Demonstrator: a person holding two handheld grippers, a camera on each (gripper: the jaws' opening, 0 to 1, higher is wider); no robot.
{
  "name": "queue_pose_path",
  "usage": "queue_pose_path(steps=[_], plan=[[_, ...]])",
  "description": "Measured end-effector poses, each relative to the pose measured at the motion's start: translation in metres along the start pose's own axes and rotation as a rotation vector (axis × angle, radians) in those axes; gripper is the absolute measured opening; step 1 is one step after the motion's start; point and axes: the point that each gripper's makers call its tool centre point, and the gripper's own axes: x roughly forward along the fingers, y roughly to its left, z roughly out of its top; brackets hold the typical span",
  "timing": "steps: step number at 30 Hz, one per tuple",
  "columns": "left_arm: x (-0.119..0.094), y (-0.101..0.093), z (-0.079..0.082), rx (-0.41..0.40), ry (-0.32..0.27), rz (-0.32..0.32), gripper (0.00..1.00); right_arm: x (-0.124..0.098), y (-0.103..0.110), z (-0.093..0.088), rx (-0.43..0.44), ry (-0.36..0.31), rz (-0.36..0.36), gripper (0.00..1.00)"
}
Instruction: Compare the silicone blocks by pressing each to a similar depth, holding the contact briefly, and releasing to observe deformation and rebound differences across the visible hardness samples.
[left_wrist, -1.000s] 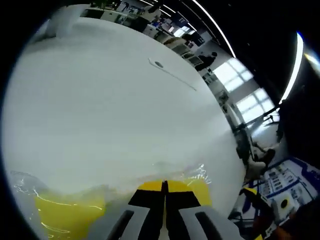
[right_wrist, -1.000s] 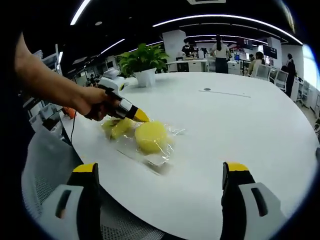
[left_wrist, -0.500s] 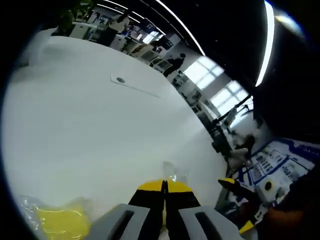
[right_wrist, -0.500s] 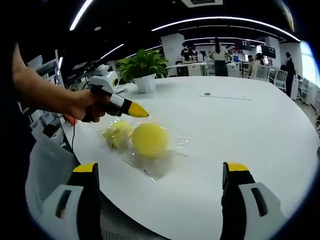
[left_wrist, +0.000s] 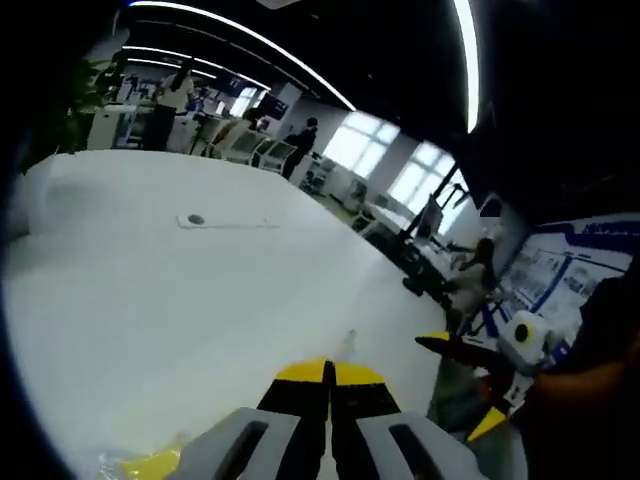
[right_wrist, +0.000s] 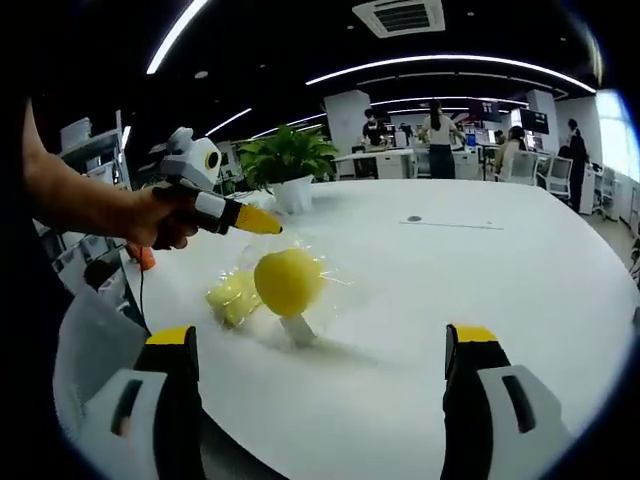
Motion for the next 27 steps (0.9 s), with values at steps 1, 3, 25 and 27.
queue_pose_path(steps=[1,3,25,27], plan=[[-0.003,-0.003,0.003,0.029,-0.002,0.006,0.0,0.001,0.006,0.003,-0.013,-0.015,0.035,0.96],[-0.007,-0.01,0.007,0.082,-0.005,-0.011,0.0,0.002,0.009,0.007,-0.024,-0.027,0.043,0.96],[-0.052,-0.082,0.08,0.118,-0.141,-0.173,0.0,0.019,0.008,0.085,0.015,-0.223,0.154,0.96],[-0.054,-0.09,0.084,0.103,-0.147,-0.2,0.0,0.023,0.017,0.082,0.046,-0.203,0.2,0.96]])
